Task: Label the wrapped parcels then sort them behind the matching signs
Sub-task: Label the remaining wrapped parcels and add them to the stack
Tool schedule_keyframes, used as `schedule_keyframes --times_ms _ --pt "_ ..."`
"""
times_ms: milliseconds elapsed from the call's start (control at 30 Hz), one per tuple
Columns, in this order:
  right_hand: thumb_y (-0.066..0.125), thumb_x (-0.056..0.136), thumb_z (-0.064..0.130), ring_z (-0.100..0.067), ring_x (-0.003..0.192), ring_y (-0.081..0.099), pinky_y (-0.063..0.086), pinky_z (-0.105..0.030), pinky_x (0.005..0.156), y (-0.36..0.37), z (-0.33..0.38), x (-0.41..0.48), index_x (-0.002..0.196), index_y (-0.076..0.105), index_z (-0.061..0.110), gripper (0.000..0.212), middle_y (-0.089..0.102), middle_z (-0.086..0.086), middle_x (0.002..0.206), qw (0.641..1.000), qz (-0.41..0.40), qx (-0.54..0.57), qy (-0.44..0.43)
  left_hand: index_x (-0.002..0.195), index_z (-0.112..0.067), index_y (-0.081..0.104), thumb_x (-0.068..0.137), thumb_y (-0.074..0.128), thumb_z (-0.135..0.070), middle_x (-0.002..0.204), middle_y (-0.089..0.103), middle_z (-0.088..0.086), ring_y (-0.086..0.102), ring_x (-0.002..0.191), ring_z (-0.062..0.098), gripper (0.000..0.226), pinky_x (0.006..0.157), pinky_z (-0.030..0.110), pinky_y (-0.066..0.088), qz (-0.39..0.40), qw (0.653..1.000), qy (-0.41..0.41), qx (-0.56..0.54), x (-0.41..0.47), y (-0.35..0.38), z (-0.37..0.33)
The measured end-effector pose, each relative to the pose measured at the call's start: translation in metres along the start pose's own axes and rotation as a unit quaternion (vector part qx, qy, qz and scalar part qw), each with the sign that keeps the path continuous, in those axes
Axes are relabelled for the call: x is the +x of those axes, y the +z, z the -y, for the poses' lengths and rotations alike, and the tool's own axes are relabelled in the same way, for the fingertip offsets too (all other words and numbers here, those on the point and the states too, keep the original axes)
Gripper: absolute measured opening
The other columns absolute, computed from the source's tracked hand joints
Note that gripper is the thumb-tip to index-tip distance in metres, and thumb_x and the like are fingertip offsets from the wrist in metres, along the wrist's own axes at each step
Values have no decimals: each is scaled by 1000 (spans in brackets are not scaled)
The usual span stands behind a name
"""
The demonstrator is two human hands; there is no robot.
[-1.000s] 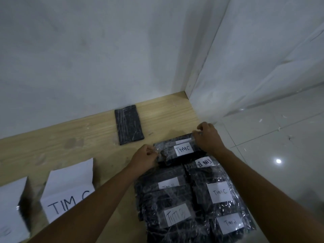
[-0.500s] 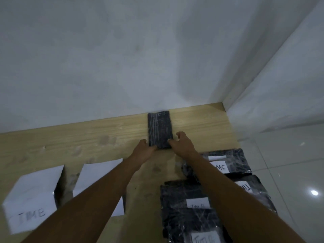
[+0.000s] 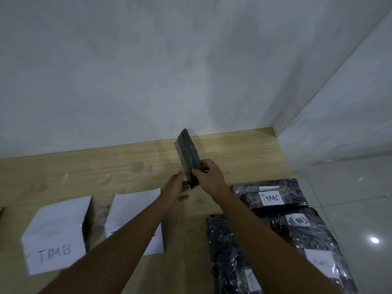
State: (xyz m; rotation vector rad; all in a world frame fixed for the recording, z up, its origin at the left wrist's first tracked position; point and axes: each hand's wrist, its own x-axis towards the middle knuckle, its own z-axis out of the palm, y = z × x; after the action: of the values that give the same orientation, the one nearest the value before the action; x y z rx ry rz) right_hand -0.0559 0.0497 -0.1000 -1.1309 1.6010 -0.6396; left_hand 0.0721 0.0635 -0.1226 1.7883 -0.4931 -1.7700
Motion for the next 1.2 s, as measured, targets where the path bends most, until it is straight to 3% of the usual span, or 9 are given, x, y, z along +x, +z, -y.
schedule_keyframes --times_ms 133,267,400,500,567,667,833,1000,1200 --pt "65 87 16 -12 91 59 46 -11 72 14 1 -48 108 62 18 21 64 3 102 993 -21 -30 -111 122 -8 53 85 26 -77 118 62 19 61 103 36 83 89 48 50 36 988 -6 -152 -43 -40 -1" --pt "66 87 16 -8 96 57 40 -3 73 43 -13 -104 116 64 20 29 61 6 108 985 -28 -66 -154 115 -2 59 70 25 -89 112 65 20 63 105 40 103 84 50 54 78 976 -26 -202 -81 -103 5" --pt "67 87 14 -10 95 55 40 -8 80 89 -28 -157 118 67 18 31 55 8 105 971 6 -129 -201 111 -4 62 72 43 -77 100 71 17 67 92 37 85 73 45 57 123 983 -32 -132 -115 -170 26" --pt "70 85 24 -11 108 53 48 -24 88 122 -44 -194 122 64 28 37 53 11 115 949 -26 -189 -251 115 -6 61 77 59 -52 111 65 18 66 98 36 60 72 44 59 151 978 -39 -135 -137 -224 50" --pt "72 83 33 -6 118 48 46 -22 95 138 -52 -216 121 63 34 39 49 11 127 936 -29 -202 -286 117 -6 62 75 65 -37 117 63 20 64 100 35 52 70 41 59 155 978 -36 -134 -147 -256 69" --pt "74 80 40 17 126 32 36 -4 96 170 -48 -250 119 61 36 41 29 19 144 973 71 -101 -194 117 -8 63 78 65 -23 121 63 19 64 103 32 42 76 41 60 166 977 -14 -130 -161 -301 100" --pt "65 88 29 -11 126 50 51 -29 94 226 -58 -272 127 50 25 42 49 11 134 996 38 64 -45 120 -3 62 81 64 -13 119 66 16 65 103 27 40 77 37 60 163 974 -10 -159 -178 -360 141" --pt "66 90 24 -15 113 58 52 -27 84 262 -72 -278 124 52 22 37 56 4 127 998 55 7 23 114 -5 61 88 65 -9 117 67 13 66 101 27 27 80 39 59 89 992 -10 -84 -181 -402 182" --pt "65 91 17 -19 113 57 51 -34 93 289 -82 -283 112 56 21 23 55 2 118 990 106 -88 12 103 -10 59 83 73 -25 100 64 -4 63 89 12 29 79 33 55 -56 990 62 117 -180 -422 216"
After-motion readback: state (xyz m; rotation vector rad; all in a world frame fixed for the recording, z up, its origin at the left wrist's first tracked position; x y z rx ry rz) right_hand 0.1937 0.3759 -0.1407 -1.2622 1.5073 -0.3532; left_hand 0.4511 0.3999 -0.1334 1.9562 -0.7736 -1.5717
